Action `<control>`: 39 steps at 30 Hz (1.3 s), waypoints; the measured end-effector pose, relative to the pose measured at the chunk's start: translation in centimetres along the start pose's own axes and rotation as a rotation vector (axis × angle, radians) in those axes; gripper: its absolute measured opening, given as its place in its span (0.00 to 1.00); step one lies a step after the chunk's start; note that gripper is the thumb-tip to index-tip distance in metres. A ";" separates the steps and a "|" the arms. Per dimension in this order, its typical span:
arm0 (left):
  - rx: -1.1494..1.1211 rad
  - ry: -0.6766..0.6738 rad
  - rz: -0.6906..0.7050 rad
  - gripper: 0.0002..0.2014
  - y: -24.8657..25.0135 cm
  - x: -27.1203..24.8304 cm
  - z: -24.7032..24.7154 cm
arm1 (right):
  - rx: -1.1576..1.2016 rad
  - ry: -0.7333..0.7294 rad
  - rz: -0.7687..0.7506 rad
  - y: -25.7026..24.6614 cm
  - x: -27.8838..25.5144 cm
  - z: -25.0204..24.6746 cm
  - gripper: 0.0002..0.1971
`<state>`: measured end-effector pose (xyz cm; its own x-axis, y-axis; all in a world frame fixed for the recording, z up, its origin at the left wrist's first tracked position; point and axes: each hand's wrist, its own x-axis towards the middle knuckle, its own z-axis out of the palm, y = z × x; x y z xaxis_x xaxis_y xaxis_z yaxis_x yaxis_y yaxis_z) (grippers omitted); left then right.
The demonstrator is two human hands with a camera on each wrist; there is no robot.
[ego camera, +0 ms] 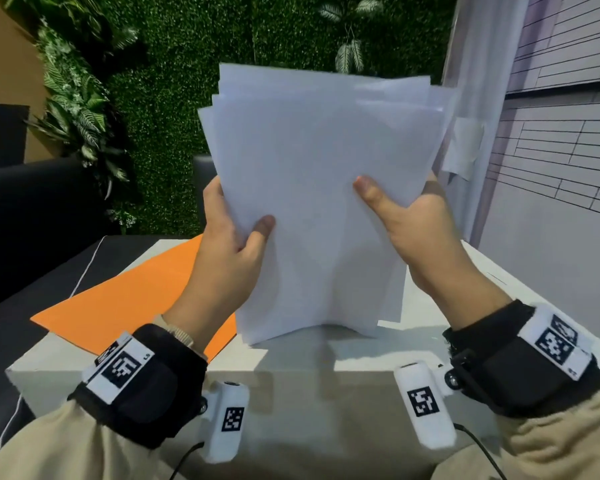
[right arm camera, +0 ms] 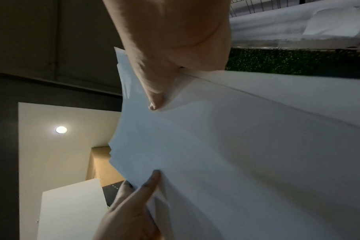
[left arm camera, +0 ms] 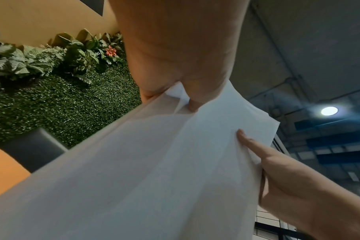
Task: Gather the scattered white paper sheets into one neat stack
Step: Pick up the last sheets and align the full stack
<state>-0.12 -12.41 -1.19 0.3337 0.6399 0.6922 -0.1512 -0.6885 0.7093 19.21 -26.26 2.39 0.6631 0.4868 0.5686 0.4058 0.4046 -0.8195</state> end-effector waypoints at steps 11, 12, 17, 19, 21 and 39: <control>-0.038 0.018 -0.082 0.20 -0.2 1.1 -0.1 | -0.155 -0.183 0.239 3.5 -1.1 0.1 0.23; -0.035 0.040 -0.057 0.19 0.1 1.3 -0.1 | -0.156 -0.164 0.183 2.9 -0.9 0.3 0.22; -0.067 0.098 0.001 0.24 0.8 1.0 0.6 | -0.174 -0.071 -0.004 1.6 -1.1 0.9 0.18; -0.049 0.059 -0.067 0.26 0.0 0.3 1.0 | -0.206 -0.081 0.086 2.8 -1.8 0.8 0.21; -0.067 0.013 -0.136 0.29 -1.1 -0.6 1.1 | -0.253 -0.142 0.226 4.7 -3.2 0.3 0.25; 0.137 0.159 0.366 0.49 7.5 4.9 -2.0 | -0.077 -0.152 0.191 5.6 -3.5 -0.8 0.15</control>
<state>-1.47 -13.78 7.76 0.1322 0.3822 0.9146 -0.1039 -0.9122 0.3963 19.63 -26.33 -4.24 0.6326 0.6616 0.4027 0.3334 0.2367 -0.9126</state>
